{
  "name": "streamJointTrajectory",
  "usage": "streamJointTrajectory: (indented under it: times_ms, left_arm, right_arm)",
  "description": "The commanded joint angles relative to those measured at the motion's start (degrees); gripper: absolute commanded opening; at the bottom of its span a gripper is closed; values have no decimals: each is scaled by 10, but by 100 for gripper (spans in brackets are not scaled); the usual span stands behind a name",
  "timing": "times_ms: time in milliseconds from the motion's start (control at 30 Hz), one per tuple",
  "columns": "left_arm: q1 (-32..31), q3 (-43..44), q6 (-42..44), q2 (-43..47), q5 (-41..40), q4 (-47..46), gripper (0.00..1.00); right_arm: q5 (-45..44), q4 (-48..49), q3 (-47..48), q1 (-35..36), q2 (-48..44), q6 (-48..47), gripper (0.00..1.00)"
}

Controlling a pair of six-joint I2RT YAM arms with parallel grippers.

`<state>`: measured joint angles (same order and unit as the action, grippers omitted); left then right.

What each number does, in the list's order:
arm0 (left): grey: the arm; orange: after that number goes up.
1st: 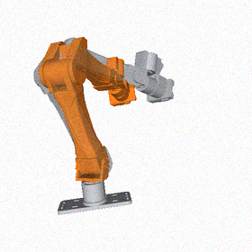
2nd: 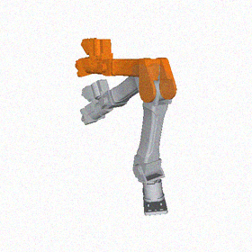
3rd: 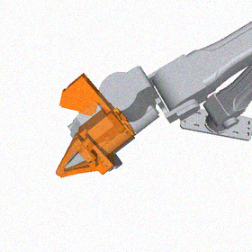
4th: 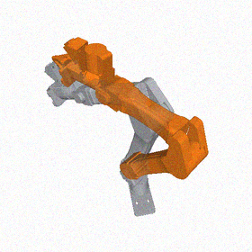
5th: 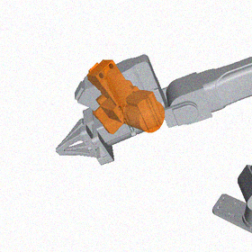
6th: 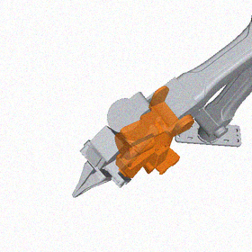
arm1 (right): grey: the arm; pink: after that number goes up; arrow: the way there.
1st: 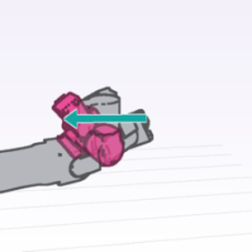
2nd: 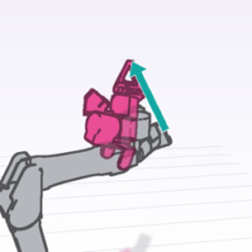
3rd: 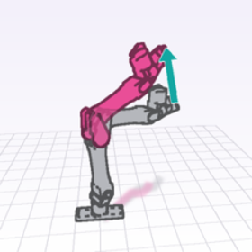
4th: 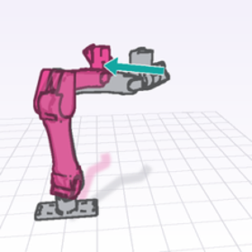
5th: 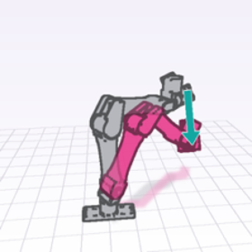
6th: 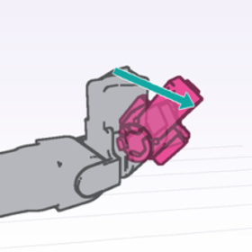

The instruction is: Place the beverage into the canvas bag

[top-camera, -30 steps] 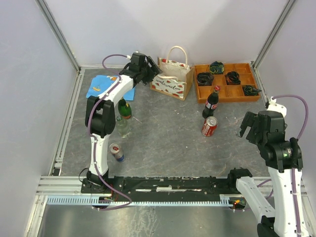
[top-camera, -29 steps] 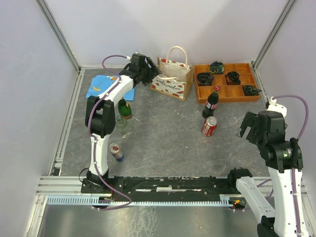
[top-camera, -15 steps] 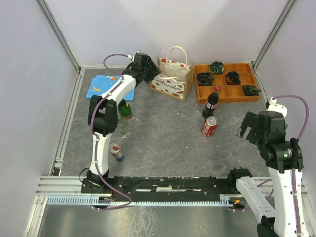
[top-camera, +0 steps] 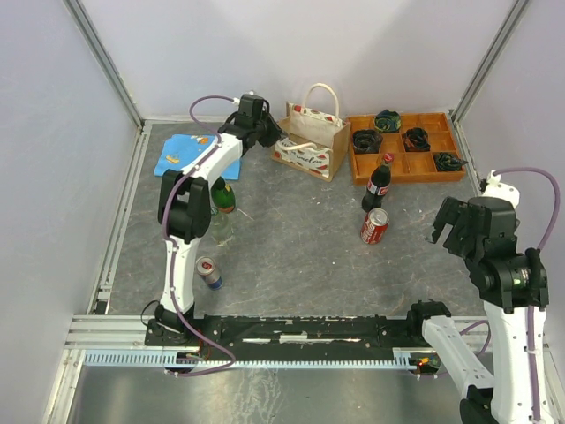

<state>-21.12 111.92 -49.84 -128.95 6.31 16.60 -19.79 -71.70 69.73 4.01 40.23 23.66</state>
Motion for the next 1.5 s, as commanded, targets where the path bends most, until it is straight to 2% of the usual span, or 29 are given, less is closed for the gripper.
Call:
streamJointTrajectory:
  times_ms: [0,267,500,633,800,933,1133,1467]
  left_arm:
    - [0,24,88,60,100,42,3]
    - [-1,-38,244,148,169,162,3]
    - [-5,-72,339,198,220,257,3]
    - [-16,-152,349,251,224,258,3]
    - [-30,-248,322,319,221,232,3]
    - [-40,-294,320,350,232,219,3]
    - [-45,-284,341,351,260,217,3]
    - [-53,-246,346,303,281,196,3]
  right_arm:
    - [-21,2,40,-2,2,-20,99]
    - [-15,5,79,-2,11,-59,99]
    - [43,31,69,-2,23,-69,99]
    - [63,46,62,-2,24,-76,99]
    - [72,49,60,-1,26,-83,99]
    - [77,49,55,-1,20,-80,99]
    - [80,45,42,-2,-9,-73,99]
    - [78,47,39,-2,-22,-74,99]
